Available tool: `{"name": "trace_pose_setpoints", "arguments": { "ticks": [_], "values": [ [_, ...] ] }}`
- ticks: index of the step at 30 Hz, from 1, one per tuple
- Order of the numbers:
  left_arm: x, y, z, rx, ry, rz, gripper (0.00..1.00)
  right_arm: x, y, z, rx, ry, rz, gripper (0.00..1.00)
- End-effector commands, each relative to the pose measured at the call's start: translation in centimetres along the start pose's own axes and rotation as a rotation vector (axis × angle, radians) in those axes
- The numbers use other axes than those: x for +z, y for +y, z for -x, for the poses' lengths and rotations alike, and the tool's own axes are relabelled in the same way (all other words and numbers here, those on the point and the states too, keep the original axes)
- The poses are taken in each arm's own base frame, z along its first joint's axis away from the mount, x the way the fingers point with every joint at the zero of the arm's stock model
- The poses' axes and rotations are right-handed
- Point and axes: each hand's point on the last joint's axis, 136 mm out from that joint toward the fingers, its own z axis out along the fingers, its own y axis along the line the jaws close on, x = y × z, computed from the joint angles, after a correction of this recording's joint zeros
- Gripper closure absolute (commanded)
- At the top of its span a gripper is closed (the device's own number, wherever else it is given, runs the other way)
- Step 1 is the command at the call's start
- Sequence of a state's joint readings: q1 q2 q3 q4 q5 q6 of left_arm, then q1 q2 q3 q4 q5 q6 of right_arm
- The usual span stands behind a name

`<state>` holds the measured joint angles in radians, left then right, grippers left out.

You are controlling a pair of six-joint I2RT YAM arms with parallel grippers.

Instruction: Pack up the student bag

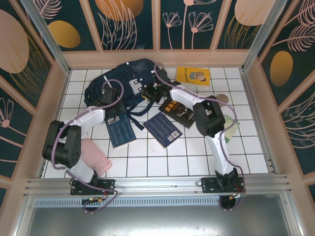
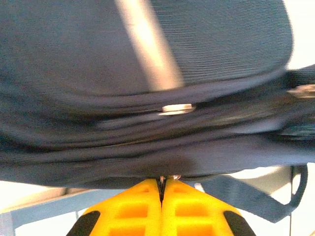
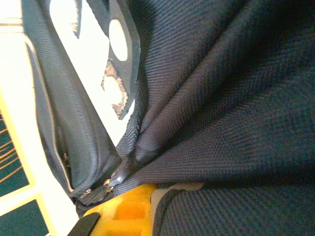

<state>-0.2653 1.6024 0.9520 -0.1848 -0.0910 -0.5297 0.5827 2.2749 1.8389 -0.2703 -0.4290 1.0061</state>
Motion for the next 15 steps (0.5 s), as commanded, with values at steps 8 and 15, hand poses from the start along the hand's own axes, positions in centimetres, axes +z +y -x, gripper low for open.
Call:
{"name": "trace_pose_setpoints", "arguments": {
  "ticks": [8, 15],
  "values": [
    [-2.7, 8.6, -1.6, -0.113, -0.024, 0.284, 1.0, -8.9, -0.4, 10.3, -0.031, -0.294, 0.021, 1.0],
    [-4.9, 1.6, -0.5, -0.041, -0.043, -0.116, 1.0, -8.8, -3.3, 12.5, -0.055, -0.301, -0.057, 0.85]
  ]
}}
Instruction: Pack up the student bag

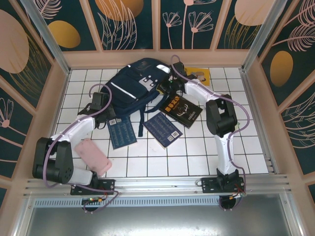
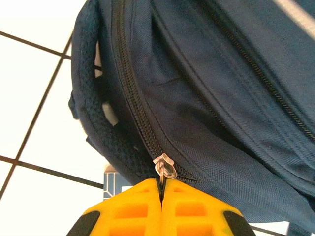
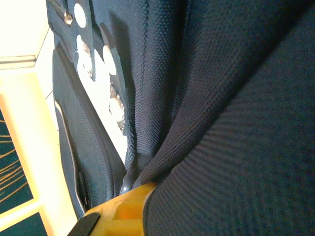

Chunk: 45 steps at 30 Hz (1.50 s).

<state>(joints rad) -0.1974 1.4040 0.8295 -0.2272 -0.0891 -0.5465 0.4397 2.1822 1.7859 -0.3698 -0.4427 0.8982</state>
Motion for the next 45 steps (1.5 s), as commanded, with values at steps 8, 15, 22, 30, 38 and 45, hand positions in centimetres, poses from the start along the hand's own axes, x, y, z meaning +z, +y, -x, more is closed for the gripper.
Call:
{"name": "trace_pose_setpoints", "arguments": {
  "ticks": [8, 15, 22, 30, 38, 45],
  "values": [
    [-3.2, -8.6, -1.1, 0.125, 0.031, -0.376, 1.0, -5.3, -0.5, 5.7, -0.063, -0.288, -0.084, 0.35],
    [-4.5, -12.7, -2.4, 0.169, 0.057, -0.501, 1.0, -7.2, -1.5, -1.9, -0.042, -0.286, -0.182, 0.2],
    [-4.9, -13.0, -3.8, 0.212, 0.094, -0.529, 1.0, -6.7, -1.4, -9.0, 0.029, -0.208, -0.057, 0.24],
    [-5.3, -12.3, -4.7, 0.226, 0.102, -0.528, 1.0, -1.5, 2.2, -13.7, 0.078, -0.044, 0.062, 0.4],
    [-5.9, -12.1, -5.0, 0.231, 0.103, -0.531, 1.0, 0.7, 2.0, -14.0, 0.115, -0.029, 0.032, 0.63],
    [-5.3, -9.9, -4.4, 0.224, 0.073, -0.391, 1.0, -2.0, 2.4, -10.8, 0.047, -0.156, -0.027, 1.0]
  ]
}}
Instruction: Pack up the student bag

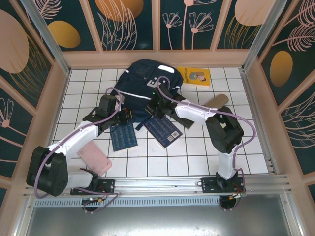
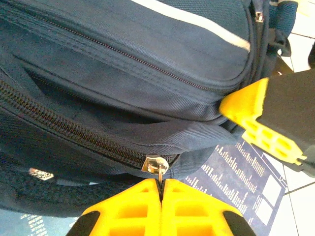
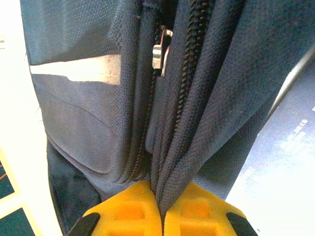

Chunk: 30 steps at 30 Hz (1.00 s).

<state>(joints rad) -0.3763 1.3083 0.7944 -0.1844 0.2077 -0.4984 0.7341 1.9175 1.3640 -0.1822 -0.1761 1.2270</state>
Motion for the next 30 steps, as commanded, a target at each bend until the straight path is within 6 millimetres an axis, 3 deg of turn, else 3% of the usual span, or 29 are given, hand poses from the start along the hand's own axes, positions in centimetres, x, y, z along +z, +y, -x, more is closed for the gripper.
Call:
{"name": "trace_pose_setpoints", "arguments": {
  "ticks": [1, 7, 12, 15, 16, 18, 23, 28, 30],
  "values": [
    [-1.2, 0.4, 1.0, 0.04, -0.048, 0.068, 1.0, -2.8, 2.6, 3.3, -0.067, -0.127, 0.042, 1.0],
    [-1.9, 4.4, 2.1, 0.037, -0.078, 0.3, 1.0, -7.5, 3.3, 6.7, -0.132, -0.248, 0.038, 1.0],
    [-1.7, 8.5, 2.5, -0.025, -0.047, 0.43, 1.0, -10.7, 2.0, 9.6, -0.121, -0.308, 0.043, 1.0],
    [-2.5, 11.6, 3.9, -0.082, -0.074, 0.53, 1.0, -11.5, 1.4, 9.9, -0.137, -0.309, 0.045, 1.0],
    [-2.9, 12.4, 4.4, -0.091, -0.089, 0.568, 1.0, -12.1, 0.8, 11.2, -0.124, -0.328, 0.038, 1.0],
    [-3.7, 13.4, 5.5, -0.105, -0.113, 0.625, 1.0, -12.3, 0.2, 11.7, -0.127, -0.326, 0.032, 1.0],
    [-6.6, 12.1, 7.9, -0.107, -0.215, 0.615, 1.0, -11.6, 0.7, 12.6, -0.179, -0.304, 0.033, 1.0],
    [-8.8, 10.6, 7.7, -0.091, -0.245, 0.561, 1.0, -10.7, 1.5, 14.8, -0.238, -0.315, 0.01, 1.0],
    [-8.6, 9.8, 6.6, -0.08, -0.211, 0.501, 1.0, -10.3, 1.4, 16.2, -0.242, -0.324, 0.005, 1.0]
  ]
}}
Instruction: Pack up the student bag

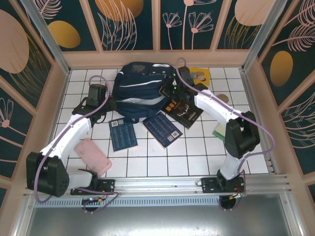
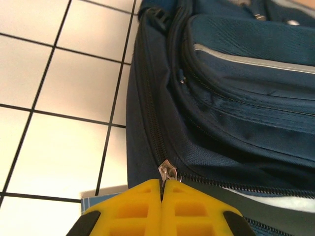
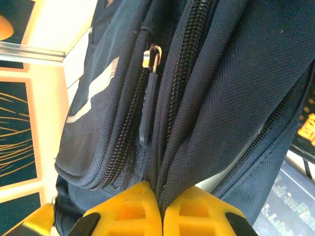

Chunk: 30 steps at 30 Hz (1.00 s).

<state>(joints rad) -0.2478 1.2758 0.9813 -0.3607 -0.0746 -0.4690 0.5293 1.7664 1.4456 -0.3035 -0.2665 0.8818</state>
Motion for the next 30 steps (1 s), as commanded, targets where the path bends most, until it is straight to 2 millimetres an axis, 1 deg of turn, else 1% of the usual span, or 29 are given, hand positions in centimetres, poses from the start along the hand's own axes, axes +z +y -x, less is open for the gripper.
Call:
{"name": "trace_pose_setpoints", "arguments": {
  "ticks": [1, 4, 6, 8, 9, 10, 11, 12, 13, 14, 17, 18, 19, 20, 21, 24, 26, 28, 30],
  "values": [
    [-1.9, 4.5, -1.1, -0.001, 0.015, 0.15, 1.0, -0.6, -3.8, 7.9, -0.032, -0.204, -0.129, 1.0],
    [-2.5, 1.3, -2.1, -0.012, 0.042, -0.038, 1.0, 0.2, -4.6, 9.9, -0.054, -0.219, -0.159, 1.0],
    [-3.0, -1.1, -2.7, -0.03, 0.063, -0.153, 1.0, 0.6, -5.3, 11.1, -0.07, -0.232, -0.196, 1.0],
    [-3.4, -4.0, -3.6, -0.025, 0.072, -0.252, 1.0, 0.6, -6.6, 12.4, -0.066, -0.249, -0.244, 1.0],
    [-3.4, -5.1, -4.1, -0.018, 0.079, -0.282, 1.0, 0.6, -6.8, 12.6, -0.069, -0.251, -0.253, 0.91],
    [-3.3, -5.9, -4.5, -0.013, 0.084, -0.302, 1.0, 0.5, -7.0, 12.8, -0.069, -0.25, -0.258, 0.76],
    [-2.9, -5.9, -4.8, -0.026, 0.088, -0.305, 1.0, 0.5, -7.2, 12.6, -0.067, -0.244, -0.264, 0.7],
    [-2.6, -5.9, -4.9, -0.032, 0.087, -0.305, 1.0, 0.3, -7.2, 12.6, -0.066, -0.243, -0.266, 0.6],
    [-2.2, -6.0, -5.2, -0.031, 0.089, -0.316, 1.0, 0.2, -7.3, 12.2, -0.061, -0.238, -0.267, 0.44],
    [-1.9, -6.0, -5.5, -0.027, 0.091, -0.32, 1.0, 0.0, -7.4, 11.9, -0.055, -0.236, -0.27, 0.37],
    [-0.6, -6.0, -5.9, 0.0, 0.108, -0.312, 1.0, -1.2, -7.0, 10.9, -0.058, -0.248, -0.272, 0.36],
    [-0.2, -6.0, -6.0, 0.01, 0.116, -0.308, 0.97, -1.6, -6.7, 10.5, -0.056, -0.252, -0.268, 0.36],
    [0.3, -6.1, -6.1, 0.02, 0.123, -0.303, 0.92, -1.8, -6.3, 9.8, -0.053, -0.245, -0.256, 0.36],
    [0.7, -6.2, -6.1, 0.031, 0.128, -0.299, 0.9, -2.0, -5.9, 9.0, -0.051, -0.237, -0.244, 0.37],
    [1.2, -6.2, -6.2, 0.041, 0.137, -0.296, 0.9, -2.1, -5.5, 8.2, -0.044, -0.229, -0.236, 0.38],
    [2.8, -5.8, -6.2, 0.07, 0.15, -0.248, 0.87, -1.6, -4.1, 4.6, -0.036, -0.178, -0.195, 0.42],
    [3.6, -5.5, -6.3, 0.098, 0.163, -0.223, 0.86, -0.6, -3.0, 1.3, -0.03, -0.12, -0.147, 0.52],
    [4.5, -5.1, -6.3, 0.11, 0.174, -0.187, 0.83, 0.7, -1.7, -1.9, -0.033, -0.055, -0.075, 0.58],
    [5.1, -5.1, -6.2, 0.126, 0.186, -0.175, 0.82, 2.1, -0.9, -4.4, -0.017, 0.001, -0.023, 0.65]
  ]
}}
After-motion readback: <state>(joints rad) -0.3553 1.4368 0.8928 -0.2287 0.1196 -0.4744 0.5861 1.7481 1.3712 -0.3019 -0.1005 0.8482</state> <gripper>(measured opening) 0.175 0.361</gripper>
